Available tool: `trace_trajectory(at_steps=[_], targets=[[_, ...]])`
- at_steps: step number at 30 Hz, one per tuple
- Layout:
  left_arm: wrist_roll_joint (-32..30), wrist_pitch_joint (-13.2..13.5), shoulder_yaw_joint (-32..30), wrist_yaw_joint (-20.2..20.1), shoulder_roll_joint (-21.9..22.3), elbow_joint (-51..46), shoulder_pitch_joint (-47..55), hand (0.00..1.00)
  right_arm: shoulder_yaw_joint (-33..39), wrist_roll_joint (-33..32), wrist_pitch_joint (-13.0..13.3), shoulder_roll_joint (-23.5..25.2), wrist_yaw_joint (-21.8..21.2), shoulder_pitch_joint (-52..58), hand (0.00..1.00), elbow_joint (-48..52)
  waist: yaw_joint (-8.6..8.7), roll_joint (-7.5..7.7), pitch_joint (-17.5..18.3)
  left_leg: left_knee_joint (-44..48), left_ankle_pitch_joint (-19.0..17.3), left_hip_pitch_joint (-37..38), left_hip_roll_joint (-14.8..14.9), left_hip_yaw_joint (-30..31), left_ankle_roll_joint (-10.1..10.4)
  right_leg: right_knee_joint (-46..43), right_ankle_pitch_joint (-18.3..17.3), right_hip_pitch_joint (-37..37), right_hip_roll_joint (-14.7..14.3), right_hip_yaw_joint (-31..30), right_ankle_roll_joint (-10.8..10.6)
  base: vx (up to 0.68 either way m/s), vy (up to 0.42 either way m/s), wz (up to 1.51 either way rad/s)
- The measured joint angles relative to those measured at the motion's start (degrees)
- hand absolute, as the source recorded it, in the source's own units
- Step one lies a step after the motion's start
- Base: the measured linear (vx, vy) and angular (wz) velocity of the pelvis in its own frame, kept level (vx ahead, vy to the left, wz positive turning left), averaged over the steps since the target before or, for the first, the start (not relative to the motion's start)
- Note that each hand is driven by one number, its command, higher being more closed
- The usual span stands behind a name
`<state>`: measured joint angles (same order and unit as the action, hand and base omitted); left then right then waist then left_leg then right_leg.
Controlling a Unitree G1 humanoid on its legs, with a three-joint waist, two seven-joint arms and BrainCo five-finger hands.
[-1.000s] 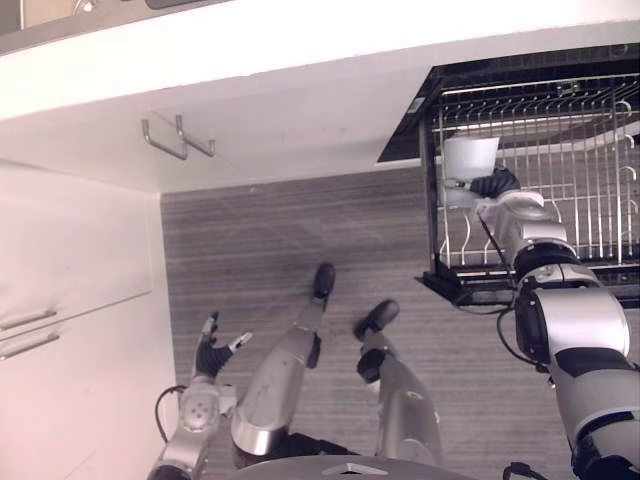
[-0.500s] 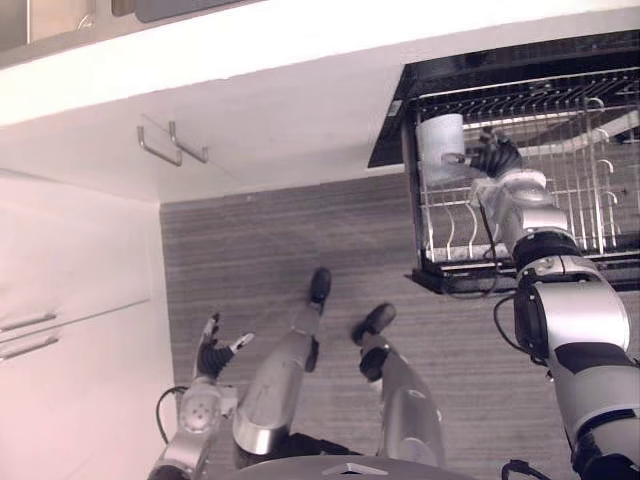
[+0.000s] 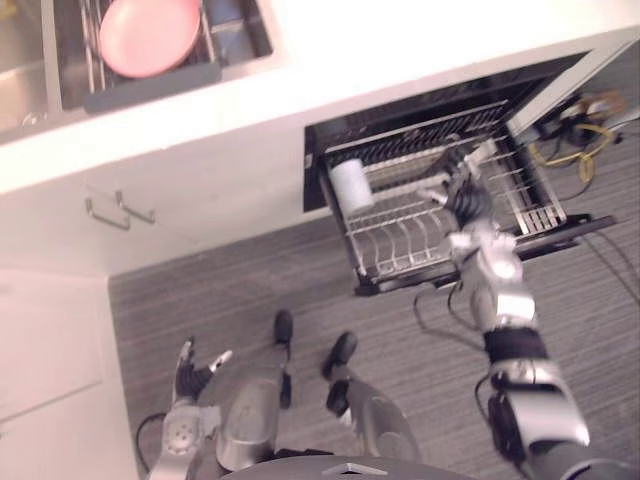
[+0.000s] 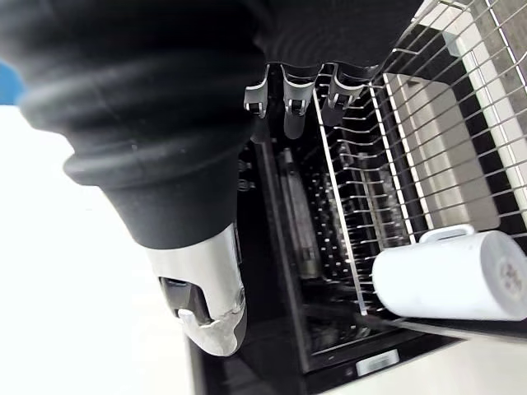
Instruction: Walk over to the sink, pick up the cup, carry it to the dishwasher, place the cup inside the dishwasher, then close the dishwasher door
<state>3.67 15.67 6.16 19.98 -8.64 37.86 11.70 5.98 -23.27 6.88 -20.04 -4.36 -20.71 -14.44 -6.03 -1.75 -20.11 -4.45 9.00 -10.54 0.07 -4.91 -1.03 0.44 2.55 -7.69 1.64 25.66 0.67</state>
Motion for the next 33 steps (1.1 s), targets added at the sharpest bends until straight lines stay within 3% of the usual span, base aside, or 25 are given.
trace_trajectory(at_steps=[4,9,10,11,13,14,15,19,21,22,23,25,26,28,30,33], targets=[[-0.02,-0.02,-4.24,0.32,2.74,2.31,2.69,0.00,-0.35,0.05,4.49,8.28,-6.56,11.98,0.00,12.55,1.30,0.05,4.28,-0.02,-1.98,3.64,-0.40,0.30,0.30,2.13,-0.33,4.71,-0.10,0.40,-0.37,0.11,0.009,0.01],[-0.57,1.52,-12.07,0.81,4.68,5.05,3.87,0.00,0.98,0.07,6.60,10.20,-9.50,13.89,0.00,18.90,1.28,0.21,6.35,-0.04,-2.64,5.87,-1.53,5.80,-0.22,3.12,-2.18,10.81,0.27,8.73,-0.89,0.05,0.002,0.73],[-0.84,2.02,-13.48,0.55,4.79,5.69,3.89,0.00,1.59,0.09,6.59,10.58,-9.37,14.01,0.00,18.90,0.98,0.44,6.52,0.00,-4.16,5.94,-1.40,3.79,-1.22,2.86,-2.27,11.39,0.79,10.29,-0.73,0.03,0.021,1.39],[-1.75,2.52,-16.08,-0.24,5.14,6.81,4.05,0.00,3.56,0.11,6.58,10.69,-9.18,14.80,0.00,19.37,1.58,0.77,7.26,3.25,-6.73,5.46,0.03,-5.59,-2.22,1.99,-2.89,12.16,2.58,13.91,-1.31,0.04,0.042,1.18],[-3.74,3.08,-17.73,-1.49,6.71,7.88,5.39,0.00,7.03,-0.01,6.58,9.26,-8.79,15.92,0.00,20.01,2.42,-0.04,7.69,8.40,-7.34,5.80,2.80,-16.21,-2.08,-1.51,-4.69,13.55,5.52,17.81,-3.05,0.19,0.150,1.33],[-4.12,3.13,-17.70,-1.95,8.22,8.04,7.91,0.00,8.83,-0.39,6.54,8.23,-8.87,16.18,0.00,20.05,2.75,-1.67,8.71,6.95,-7.38,7.53,3.00,-14.89,-0.03,-3.60,-5.72,14.08,6.17,19.09,-4.33,0.21,0.208,0.89],[-4.34,3.13,-17.73,-1.94,8.79,8.34,8.84,0.00,9.57,-1.48,6.53,8.30,-9.01,16.18,0.00,20.05,2.80,-1.99,8.98,5.72,-7.32,8.36,2.29,-14.01,-0.46,-4.06,-5.90,14.41,6.71,19.13,-4.64,0.11,0.211,0.57],[-5.87,3.15,-17.67,-0.35,10.30,10.65,11.55,0.00,10.62,-4.39,6.66,13.20,-11.73,18.89,0.00,20.39,2.95,-0.62,9.64,0.97,-6.50,12.88,-1.06,-13.51,-2.14,-8.14,-6.91,15.96,10.76,18.90,-6.67,0.01,0.155,0.16],[-6.31,3.16,-17.76,-0.03,10.02,10.66,10.91,0.00,10.42,-4.43,6.65,14.78,-11.83,21.14,0.00,20.43,3.33,-0.25,9.85,0.66,-7.75,13.66,-1.81,-12.81,-2.47,-12.94,-7.81,15.59,13.02,18.92,-6.49,-0.04,0.098,0.16],[-6.30,3.11,-17.77,0.13,9.94,10.66,10.15,0.00,10.41,-4.45,6.64,15.02,-11.81,22.60,0.00,20.68,4.15,-0.28,9.91,0.21,-8.22,14.14,-2.15,-12.01,-3.00,-17.93,-8.45,14.87,14.60,18.63,-5.17,-0.06,0.095,0.38],[-6.31,3.05,-17.45,0.17,9.42,10.58,9.22,0.00,10.34,-4.44,6.62,15.04,-11.76,24.31,0.00,21.83,4.79,-0.06,10.01,0.37,-8.40,14.30,-2.49,-10.70,-3.29,-24.17,-9.26,12.45,16.23,14.92,-0.79,-0.04,0.104,0.54],[-6.43,2.66,-17.15,0.13,8.13,10.54,7.89,0.00,10.16,-4.43,6.54,15.24,-11.56,26.76,0.00,24.31,6.32,0.43,10.24,0.86,-8.20,13.75,-2.53,-7.37,-3.80,-29.10,-9.93,9.10,14.63,5.04,-1.71,0.05,0.031,0.84],[-6.73,1.96,-17.00,-0.02,6.74,10.42,6.01,0.00,10.51,-4.47,6.51,15.35,-11.20,29.80,0.00,27.57,8.04,0.97,10.26,1.31,-7.70,13.07,-2.56,-3.84,-4.60,-29.25,-12.91,8.02,10.60,-1.51,-3.99,0.09,-0.047,1.07],[-6.88,1.66,-17.00,-0.25,6.12,10.44,4.84,0.00,10.74,-4.59,6.49,15.34,-10.74,31.14,0.00,29.72,8.56,1.82,10.12,1.45,-7.30,12.75,-2.77,-1.92,-4.92,-28.20,-15.01,7.13,7.64,-4.06,-4.18,0.08,-0.060,0.77],[-8.16,1.58,-16.06,-0.25,5.62,10.23,4.55,0.00,11.44,-6.79,6.52,15.35,-9.94,31.82,0.00,30.77,9.01,2.45,10.37,1.35,-6.90,12.94,-3.18,0.31,-4.39,-25.73,-16.89,5.73,4.78,-4.95,-2.81,0.08,-0.051,0.55],[-9.14,1.80,-15.02,-0.28,5.48,10.14,4.74,0.00,12.14,-8.76,6.90,15.61,-9.78,33.11,0.00,32.09,9.64,2.84,10.62,1.48,-6.90,13.38,-4.04,2.28,-3.82,-21.07,-15.40,4.59,4.06,-7.36,-1.24,0.07,-0.050,0.49]])
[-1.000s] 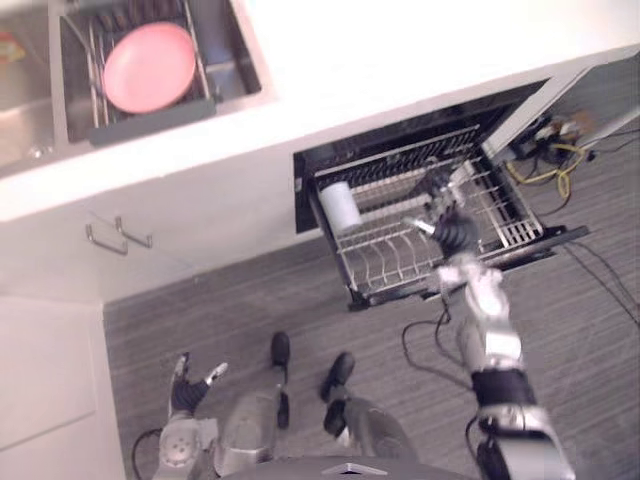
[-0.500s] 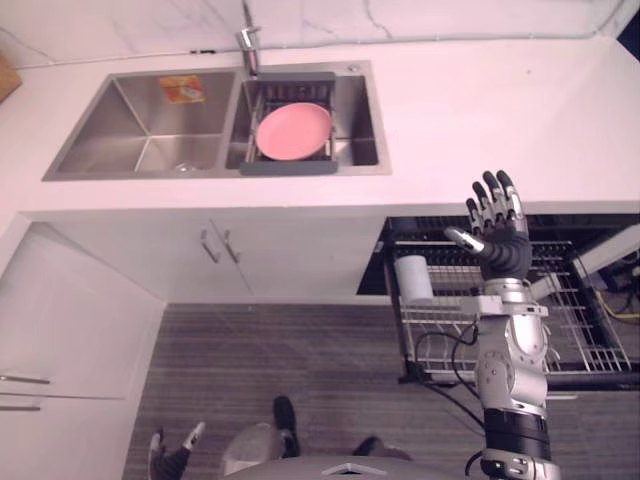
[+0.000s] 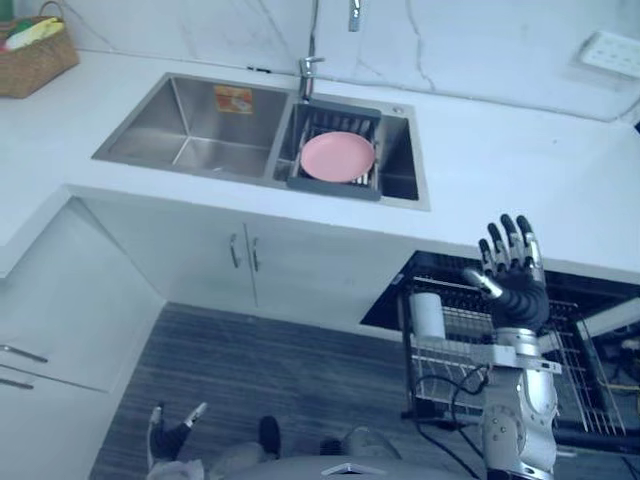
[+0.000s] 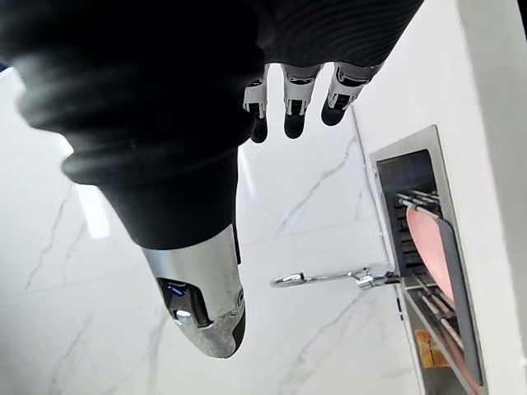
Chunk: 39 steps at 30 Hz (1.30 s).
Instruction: Walk over to the sink, pick up the cup, carry it to the dishwasher, place the cup inside the dishwasher, then close the dishwasher door
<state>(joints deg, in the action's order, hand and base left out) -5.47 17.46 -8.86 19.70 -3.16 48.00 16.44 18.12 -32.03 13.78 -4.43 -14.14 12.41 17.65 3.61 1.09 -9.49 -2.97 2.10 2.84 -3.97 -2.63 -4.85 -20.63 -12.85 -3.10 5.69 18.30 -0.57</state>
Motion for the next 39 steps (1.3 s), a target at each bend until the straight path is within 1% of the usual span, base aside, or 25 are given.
trace_trajectory(at_steps=[1,2,3,4,5,6,7,8,13,15,18,21,23,24,25,28,30,31,32,33,34,35,36,38,39], targets=[[-0.47,0.18,-0.27,0.02,0.25,0.00,0.03,0.00,0.02,-0.23,0.08,0.25,0.37,1.21,0.00,0.92,-0.31,1.13,0.51,0.01,-0.43,0.02,-1.18,0.33,0.35,3.32,2.97,0.43,0.87,-0.70,-0.58,0.07,-0.051,0.44],[-0.55,0.07,-0.91,0.02,0.91,-0.14,0.53,0.00,0.05,-0.24,0.12,0.83,0.84,2.36,0.00,1.72,-0.17,0.11,1.02,0.07,-1.18,0.40,-0.28,-0.97,0.94,5.20,3.23,2.12,0.64,0.67,-0.55,0.08,-0.056,0.36],[-1.01,0.12,-1.30,0.01,1.63,-0.15,0.79,0.00,0.04,-0.24,0.30,0.98,0.90,2.83,0.00,2.32,-0.20,-0.22,1.28,0.02,-1.14,0.38,0.23,-2.37,1.14,6.16,3.32,2.40,0.29,0.88,-0.52,0.15,-0.068,0.18],[-1.47,0.12,-2.20,-0.02,2.96,-0.16,1.25,0.00,-0.06,-0.24,0.33,1.27,0.96,2.79,0.00,3.07,-0.31,-1.48,1.77,-0.13,-1.07,1.31,1.02,-4.07,1.36,7.70,4.07,3.35,-0.36,0.85,-0.51,0.17,-0.075,-0.05],[-1.54,0.12,-2.58,-0.02,3.91,-0.21,1.55,0.00,-0.17,-0.24,0.33,1.79,1.01,2.81,0.00,3.93,-0.44,-2.13,2.07,-0.16,-0.98,1.54,1.46,-4.77,1.78,8.95,4.52,4.16,-1.02,0.61,-0.48,0.17,-0.076,-0.15],[-1.61,0.13,-2.94,-0.02,4.14,-0.31,1.67,0.00,-0.49,-0.24,0.35,1.89,1.01,2.74,0.00,4.15,-0.55,-2.21,2.12,-0.15,-1.15,1.70,1.68,-5.19,2.01,9.55,4.82,4.67,-1.40,0.28,-0.45,0.13,-0.083,-0.28],[-1.64,0.13,-3.78,-0.03,4.33,-0.46,1.72,0.00,-1.33,-0.23,0.35,1.91,0.96,2.80,0.00,4.53,-0.89,-2.09,2.11,-0.15,-1.69,2.08,2.16,-6.13,2.33,10.94,5.32,5.44,-2.08,-0.58,-0.45,0.07,-0.051,-0.24],[-2.57,0.17,-4.73,-0.04,5.39,-2.21,1.52,0.00,-4.47,-0.32,0.32,4.52,0.42,5.41,0.00,8.47,-2.20,-0.95,4.84,-0.06,-3.67,3.30,2.36,-8.83,2.37,15.04,6.97,7.41,-2.98,-3.43,-1.02,0.05,-0.036,-0.18],[-2.48,0.15,-4.74,-0.31,5.45,-2.15,1.52,0.00,-4.55,-0.32,0.32,4.53,0.44,5.41,0.00,8.46,-2.21,-0.95,5.25,-0.07,-3.67,3.27,2.37,-8.84,2.37,15.11,6.97,7.40,-2.98,-3.43,-1.02,0.00,0.000,0.00],[-0.63,-0.26,-4.90,-2.68,5.41,-1.80,1.30,0.00,-5.06,-0.33,0.32,4.54,0.52,5.41,0.00,8.46,-2.20,-0.94,5.52,-0.13,-3.67,3.26,2.37,-8.85,2.37,15.24,7.03,7.42,-3.00,-3.43,-1.00,0.00,0.000,0.00],[3.36,-2.00,-5.92,-6.31,5.44,-0.85,0.61,0.00,-6.69,-0.33,0.32,4.68,0.73,5.42,0.00,8.46,-2.15,-1.00,5.57,-0.31,-3.68,3.18,2.38,-8.87,2.38,15.51,7.20,7.47,-3.03,-3.43,-1.04,0.00,0.000,0.00],[8.43,-4.06,-7.57,-11.26,5.32,1.07,-0.43,0.00,-7.66,-0.30,0.37,6.37,2.17,5.52,0.00,8.47,-2.13,-1.02,5.65,-1.29,-3.83,3.36,2.35,-8.80,2.81,15.98,7.39,7.62,-3.11,-3.30,-1.06,0.00,0.000,0.00],[11.89,-5.35,-9.13,-14.86,5.18,2.99,-1.40,0.00,-8.63,-0.03,1.08,6.74,3.94,5.92,0.00,8.52,-2.12,-1.01,5.67,-1.76,-3.67,3.59,2.23,-8.70,2.67,16.57,7.55,8.03,-3.11,-3.10,-1.16,0.02,-0.007,0.04],[13.06,-5.78,-9.14,-15.62,5.05,3.28,-1.50,0.00,-8.73,0.18,1.11,6.74,4.71,6.01,0.00,8.54,-2.13,-1.00,5.68,-1.78,-3.53,3.68,2.20,-8.69,2.45,16.69,7.56,8.19,-3.10,-3.06,-1.17,0.03,-0.009,0.04],[15.33,-6.50,-9.15,-17.24,4.80,3.87,-1.62,0.00,-8.72,0.60,1.10,6.75,6.52,6.02,0.00,8.54,-2.15,-0.95,5.69,-1.78,-3.44,3.89,2.13,-8.56,2.32,16.91,7.56,8.53,-3.08,-3.06,-1.17,0.03,-0.010,0.04],[16.64,-6.92,-9.17,-19.07,4.08,5.55,-1.80,0.00,-8.49,0.92,1.10,6.78,9.73,5.88,0.00,8.53,-1.89,-0.88,5.73,-1.18,-3.60,4.40,2.04,-8.60,2.48,17.30,7.53,9.26,-3.09,-3.40,-1.17,0.04,-0.008,0.01],[16.64,-6.88,-9.17,-19.22,3.69,5.66,-1.82,0.00,-8.47,0.92,1.10,6.79,10.90,5.81,0.00,8.51,-1.90,-0.69,5.10,2.87,-5.89,3.82,2.38,-9.12,2.88,17.19,7.34,9.93,-3.08,-3.85,-1.10,0.04,-0.010,-0.11],[16.64,-6.69,-9.15,-19.20,3.41,6.10,-1.77,0.00,-8.48,0.92,1.10,6.71,11.60,5.83,0.00,8.56,-2.06,-0.80,3.98,9.98,-9.49,2.22,3.45,-10.32,3.59,16.72,6.74,11.20,-3.19,-4.40,-0.96,0.01,-0.026,-0.19],[16.65,-6.53,-9.15,-19.20,3.30,6.45,-1.67,0.00,-8.49,0.92,1.10,6.67,11.81,5.85,0.00,8.59,-2.10,-0.96,3.65,14.51,-11.47,0.69,4.26,-11.26,4.51,16.11,5.91,11.51,-3.28,-4.79,-0.61,-0.07,-0.026,-0.23],[16.67,-6.27,-9.13,-19.21,3.27,6.72,-1.24,0.00,-8.62,0.91,1.12,6.63,12.08,5.97,0.00,8.71,-2.01,-0.94,3.13,25.31,-14.27,-3.43,6.59,-13.09,5.73,14.69,4.25,11.39,-3.44,-5.40,-0.15,-0.09,-0.019,-0.18],[16.67,-6.21,-9.05,-19.25,3.35,6.70,-0.93,0.00,-8.83,0.91,1.13,6.62,12.24,6.11,0.00,9.09,-1.70,-1.48,2.96,33.98,-14.59,-6.92,8.51,-13.85,5.67,13.66,3.40,11.45,-3.63,-6.20,-0.07,-0.07,0.019,-0.32],[16.81,-6.19,-9.03,-19.28,3.36,6.70,-0.36,0.00,-8.93,0.91,1.17,6.44,12.25,6.06,0.00,9.65,-2.01,-2.22,2.89,40.73,-15.10,-9.89,10.37,-14.03,5.55,13.02,3.11,11.55,-3.86,-7.14,0.24,0.00,0.048,-0.55],[18.26,-6.15,-8.99,-19.54,3.94,6.66,0.35,0.00,-8.88,0.91,1.44,6.07,12.24,5.81,0.00,9.74,-2.26,-3.03,2.83,42.68,-16.54,-11.74,11.97,-13.34,6.24,12.79,3.09,12.01,-4.03,-8.89,0.32,0.05,0.090,-0.80],[20.81,-6.58,-8.78,-20.86,4.01,7.23,1.52,0.00,-8.50,0.91,1.62,5.93,12.26,5.28,0.00,9.41,-2.60,-3.14,2.75,37.42,-16.89,-12.29,12.29,-11.32,6.94,12.81,2.92,12.52,-3.52,-11.88,0.06,0.10,0.127,-0.75],[21.88,-6.91,-8.84,-21.56,4.22,7.89,2.23,0.00,-8.51,0.93,1.70,5.84,12.31,4.74,0.00,9.39,-2.78,-3.14,2.75,31.35,-15.90,-11.98,12.15,-9.35,7.79,12.86,2.67,12.74,-3.01,-13.51,-0.36,0.14,0.218,-0.74]])
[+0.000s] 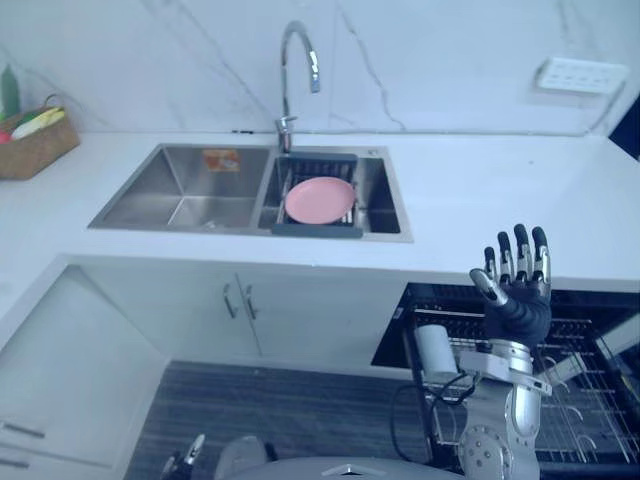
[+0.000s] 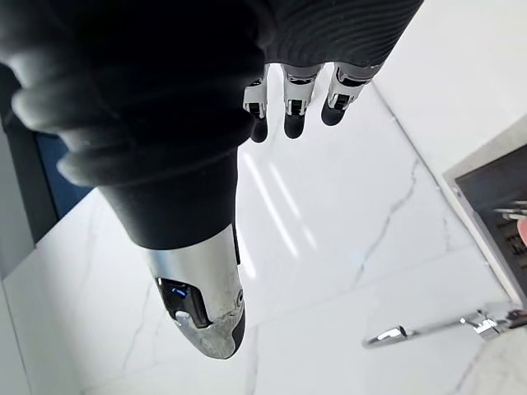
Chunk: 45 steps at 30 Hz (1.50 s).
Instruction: Walk over to the sink, pick up the cup, carry it to the dishwasher, place the cup inside the dishwasher, then close the dishwasher door
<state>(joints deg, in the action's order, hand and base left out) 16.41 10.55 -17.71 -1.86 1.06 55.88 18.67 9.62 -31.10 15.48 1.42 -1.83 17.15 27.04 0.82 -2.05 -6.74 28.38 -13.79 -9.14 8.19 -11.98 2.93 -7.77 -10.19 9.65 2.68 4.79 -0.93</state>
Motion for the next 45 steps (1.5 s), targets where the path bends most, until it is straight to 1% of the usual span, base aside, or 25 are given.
trace_trajectory(at_steps=[1,2,3,5,8,12,15,17,18,19,20,21,24,25,26,27,28,29,31,32,35,38,41,42,45], targets=[[0.95,-0.23,-0.03,-0.40,0.18,0.21,0.81,0.00,-0.16,0.02,0.08,-0.12,0.10,-0.27,0.00,0.00,-0.04,0.00,0.00,-6.87,2.81,0.41,-0.04,2.48,0.30,0.21,-0.49,0.34,0.45,-1.78,-0.79,0.22,0.313,-0.89],[2.08,-0.21,-0.23,-0.77,0.34,0.57,1.42,0.00,-0.69,0.07,-0.24,-0.53,0.49,-0.16,0.00,-0.07,-0.46,-0.18,-0.17,-9.29,6.74,2.11,-1.57,2.39,-0.46,0.86,-1.20,0.85,1.30,-4.15,-1.78,0.22,0.271,-0.71],[2.57,-0.06,-0.22,-0.84,0.35,0.96,1.99,0.00,-1.17,0.07,-0.54,-0.36,0.80,-0.21,0.00,-0.05,-0.79,0.07,-0.12,-10.00,6.42,2.71,-2.80,2.51,-0.84,1.02,-1.36,1.35,1.27,-5.34,-1.73,0.26,0.211,-0.47],[3.48,1.11,-0.14,-0.99,-1.02,1.31,1.22,0.00,-2.53,0.70,-0.78,-0.72,0.92,-0.74,0.00,-0.39,0.11,2.12,-0.73,-7.70,5.06,2.57,-4.75,2.13,-3.02,0.65,-1.63,1.84,2.31,-9.26,-2.49,0.23,0.158,-0.05],[2.93,1.39,-0.55,-1.16,-1.57,1.62,0.66,0.00,-2.57,1.25,-1.55,-0.79,0.53,-4.07,0.00,-2.21,-0.68,3.47,-1.10,-5.50,2.67,3.46,-5.16,-0.61,-4.21,0.28,-1.48,2.47,3.67,-10.73,-2.66,0.19,0.159,-0.29],[1.40,1.42,-0.07,-1.23,-1.85,1.66,-0.31,0.00,-1.30,1.19,-1.64,-0.86,-0.77,-4.47,0.00,-2.54,-0.14,3.19,-1.29,-5.23,0.79,5.35,-6.84,-0.52,-4.98,-2.44,-1.67,3.10,4.99,-10.50,-2.98,0.15,0.107,-0.02],[1.36,1.25,0.48,-1.65,-2.53,2.51,-1.64,0.00,-1.07,1.25,-1.66,-1.06,-0.75,-4.48,0.00,-3.19,-0.29,3.27,-0.99,-10.14,0.13,8.25,-8.94,-0.51,-6.60,-13.01,-2.38,-1.34,5.50,-10.29,-4.08,0.06,0.064,-0.01],[0.79,1.30,1.02,-2.00,-3.25,2.71,-1.69,0.00,-1.77,1.31,-1.66,-1.04,-0.78,-4.72,0.00,-3.22,-0.29,3.67,-1.08,-13.40,0.81,10.10,-9.91,-1.46,-7.60,-26.23,-2.58,-7.63,6.48,-9.65,-5.78,0.09,0.023,-0.13],[0.20,1.26,1.80,-2.01,-4.04,2.69,-2.05,0.00,-2.06,1.28,-1.65,-1.03,-0.89,-4.80,0.00,-3.47,-0.23,4.39,-1.40,-15.07,1.04,12.37,-10.60,-2.25,-7.90,-33.75,-0.74,-11.55,8.25,-7.12,-6.13,0.17,-0.001,-0.20],[0.11,0.98,2.85,-1.94,-4.63,2.79,-1.81,0.00,-2.35,1.28,-1.64,-1.10,-1.30,-5.15,0.00,-4.70,-0.15,4.71,-1.39,-17.08,1.11,14.66,-10.85,-2.35,-8.01,-38.26,0.72,-13.37,9.28,-4.63,-4.34,0.21,-0.013,-0.27],[0.06,0.75,3.93,-1.73,-5.04,2.74,-1.70,0.00,-2.72,1.28,-1.62,-1.24,-1.56,-5.50,0.00,-6.14,-0.07,4.49,-1.16,-18.80,1.26,15.97,-10.54,-2.33,-7.79,-39.97,-0.40,-14.57,9.36,-3.12,-3.63,0.22,-0.025,-0.31],[-0.83,0.32,5.51,-0.99,-5.63,2.68,-1.88,0.00,-3.00,1.28,-1.60,-1.55,-2.23,-5.90,0.00,-8.08,0.24,4.27,-1.03,-20.83,1.86,17.52,-9.40,-2.44,-6.89,-38.71,-3.25,-16.90,8.70,0.35,-2.81,0.16,-0.041,-0.19],[-0.91,-0.96,5.80,-0.18,-5.81,2.66,-2.40,0.00,-2.98,1.32,-1.53,-1.98,-3.05,-5.91,0.00,-9.59,1.08,3.92,-0.88,-21.49,2.89,18.36,-6.80,-2.60,-5.04,-30.17,-4.99,-19.84,6.30,3.65,-2.26,0.24,-0.121,0.02],[-0.97,-1.33,6.37,0.36,-6.15,2.64,-2.86,0.00,-2.85,1.29,-1.40,-2.17,-3.16,-5.91,0.00,-9.77,1.49,3.94,-0.82,-21.33,3.29,18.35,-5.52,-2.31,-4.13,-22.59,-3.70,-20.91,4.68,3.58,-1.95,0.28,-0.198,0.17],[-1.05,-1.49,6.64,0.41,-6.68,2.59,-2.94,0.00,-2.69,1.27,-0.74,-2.31,-3.42,-5.93,0.00,-9.73,1.70,4.47,-0.51,-20.46,3.25,18.37,-5.07,-1.87,-3.40,-12.55,1.74,-20.42,3.54,2.46,-1.59,0.30,-0.208,0.16],[-1.06,-1.56,6.62,0.40,-7.05,2.47,-2.85,0.00,-2.61,1.25,-0.44,-2.38,-3.57,-5.96,0.00,-9.53,1.76,5.19,-0.27,-19.87,2.58,18.58,-5.29,-1.56,-2.43,-7.79,6.81,-20.00,3.12,1.44,-1.35,0.31,-0.247,0.17],[-1.12,-2.22,6.38,0.68,-7.04,2.97,-3.69,0.00,-2.02,1.22,-0.12,-3.60,-3.91,-6.36,0.00,-9.67,1.92,4.67,-0.76,-18.84,-0.14,19.97,-4.18,0.55,-0.51,-5.84,12.55,-17.85,1.96,0.92,-2.14,0.35,-0.251,0.14],[-1.74,-2.43,6.48,0.57,-5.73,2.54,-3.68,0.00,-1.97,1.20,-0.26,-4.93,-3.88,-6.47,0.00,-9.78,1.86,2.67,-0.98,-18.37,-0.34,20.41,-2.31,1.70,-0.26,-3.82,13.18,-15.73,0.19,0.58,-1.26,0.33,-0.244,0.13],[-2.24,-2.36,6.26,0.69,-4.60,2.03,-3.79,0.00,-1.48,1.27,-0.49,-5.71,-3.86,-7.13,0.00,-9.74,1.91,1.01,-0.84,-19.16,-0.40,21.37,-1.16,2.93,-0.02,0.24,13.19,-13.13,-1.20,1.04,-1.20,0.19,-0.139,0.07],[-2.76,-2.36,6.20,0.71,-4.25,2.02,-3.93,0.00,-1.40,1.48,-0.63,-6.31,-3.82,-7.39,0.00,-9.70,2.29,0.83,-0.92,-19.76,-0.23,21.36,-0.71,3.74,0.19,1.74,13.58,-12.29,-1.74,1.79,-1.05,0.13,-0.096,0.18],[-3.23,-1.79,5.96,0.78,-4.06,2.00,-3.92,0.00,-1.50,2.60,-0.87,-6.60,-3.79,-7.60,0.00,-9.70,1.95,0.31,-0.86,-21.06,-0.05,21.96,-0.52,4.28,0.56,5.18,14.97,-10.40,-2.16,2.18,-1.36,0.05,-0.013,0.18],[-3.85,-1.36,4.81,1.59,-4.14,1.73,-4.01,0.00,-1.70,6.34,-2.25,-6.57,-3.79,-8.45,0.00,-9.70,0.82,1.12,-1.26,-21.96,-0.04,22.08,-1.30,4.40,0.68,9.31,17.58,-8.73,-1.77,2.08,-1.91,-0.03,0.058,0.03],[-4.39,-1.35,4.66,1.94,-4.38,1.72,-3.96,0.00,-1.56,11.68,-2.24,-6.70,-3.65,-8.80,0.00,-9.69,0.48,1.59,-1.19,-22.78,-0.09,22.05,-2.27,5.21,0.62,11.62,18.79,-7.78,-0.92,2.44,-2.47,-0.03,0.051,0.10],[-5.51,-1.37,4.39,2.20,-4.41,1.73,-3.92,0.00,-1.54,17.19,-2.25,-7.40,-2.79,-9.07,0.00,-9.58,0.21,1.70,-1.18,-22.74,-0.14,21.77,-2.79,5.59,0.53,12.42,19.36,-7.44,-0.48,2.55,-2.57,-0.03,0.048,0.10],[-6.89,-1.37,4.32,2.70,-4.40,1.76,-3.89,0.00,-1.41,25.53,-2.88,-11.16,-2.39,-10.21,0.00,-6.88,-0.24,1.75,-1.20,-22.57,-0.11,21.11,-3.42,6.19,0.27,12.43,19.55,-7.73,0.20,2.77,-2.66,-0.03,0.029,0.08]])
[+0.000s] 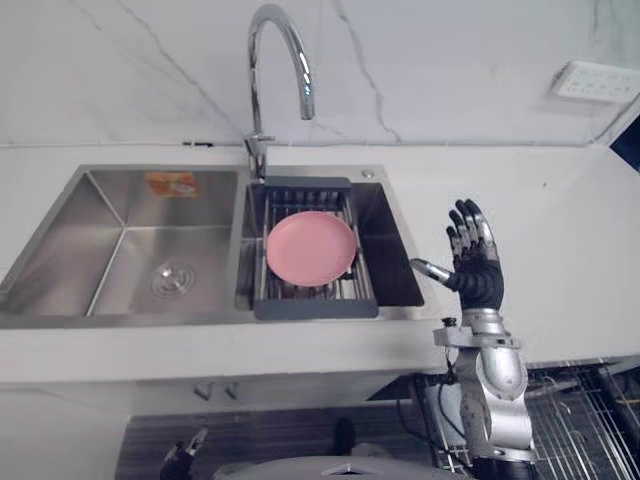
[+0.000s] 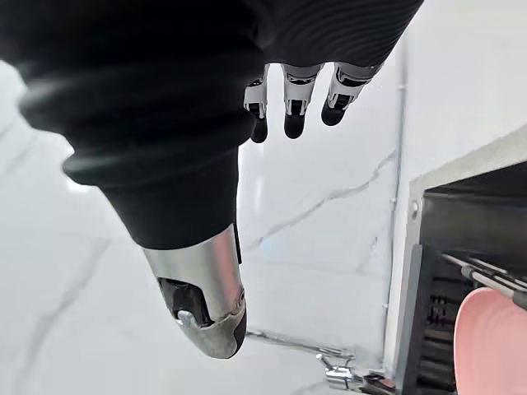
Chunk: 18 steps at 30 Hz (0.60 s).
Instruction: Walk over to the sink, pick up the cup, carry it to the dishwasher, place the cup inside the dishwasher, then close the dishwasher door
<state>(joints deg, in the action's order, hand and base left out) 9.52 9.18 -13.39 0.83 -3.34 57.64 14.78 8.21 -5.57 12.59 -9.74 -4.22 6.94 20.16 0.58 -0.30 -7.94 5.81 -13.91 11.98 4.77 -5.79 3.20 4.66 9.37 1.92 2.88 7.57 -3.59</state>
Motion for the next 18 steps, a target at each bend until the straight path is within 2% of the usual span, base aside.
trace_trajectory(at_steps=[6,7,10,13,16,18], targets=[[-0.87,-0.76,-0.01,0.11,-0.49,-0.01,-0.20,0.00,-0.36,14.01,-2.10,-6.95,-0.24,-5.68,0.00,1.10,-0.30,0.67,-0.08,-0.07,0.37,-1.08,-0.17,1.92,-0.33,0.01,-0.06,-0.15,0.39,1.95,-0.09,-0.01,-0.006,0.17],[-0.87,-1.45,-0.09,0.04,-0.57,0.00,-0.21,0.00,-1.20,20.06,-2.75,-9.60,-0.34,-8.15,0.00,0.87,-0.21,0.77,-0.08,-0.05,0.49,-1.52,-0.18,2.68,-0.43,0.01,-0.08,-0.18,0.50,2.60,-0.05,-0.01,-0.008,0.19],[-0.88,-2.14,-0.27,-0.07,-0.63,0.01,-0.28,0.00,-2.56,26.33,-2.97,-12.76,-0.81,-13.60,0.00,-1.07,-0.47,0.93,-0.11,0.02,0.52,-1.78,-0.20,2.84,-0.44,0.01,-0.08,-0.30,0.51,2.76,-0.04,-0.01,0.000,0.07],[-0.89,-2.57,-0.51,-0.08,-0.69,0.01,-0.49,0.00,-4.45,30.63,-3.38,-14.68,-2.41,-17.90,0.00,-2.76,-0.98,1.19,0.05,0.10,0.54,-2.12,-0.28,3.36,-0.45,0.02,-0.09,-0.30,0.60,3.21,-0.02,-0.01,0.005,0.10],[-1.72,-3.58,-0.68,-0.08,-1.04,0.01,-0.60,0.00,-8.89,35.85,-4.02,-17.57,-6.34,-22.00,0.00,-4.14,-1.08,1.71,0.26,0.10,0.85,-2.83,-0.47,4.36,-0.62,0.02,-0.16,-0.42,0.87,4.12,0.08,-0.01,0.005,0.18],[-3.03,-4.43,-1.81,-0.12,-1.05,0.01,-0.74,0.00,-11.82,38.98,-3.78,-19.31,-8.92,-24.97,0.00,-5.93,-1.88,2.17,0.55,0.11,0.95,-3.21,-0.47,4.51,-0.63,0.02,-0.16,-0.70,0.87,4.26,0.08,-0.02,-0.001,0.04]])
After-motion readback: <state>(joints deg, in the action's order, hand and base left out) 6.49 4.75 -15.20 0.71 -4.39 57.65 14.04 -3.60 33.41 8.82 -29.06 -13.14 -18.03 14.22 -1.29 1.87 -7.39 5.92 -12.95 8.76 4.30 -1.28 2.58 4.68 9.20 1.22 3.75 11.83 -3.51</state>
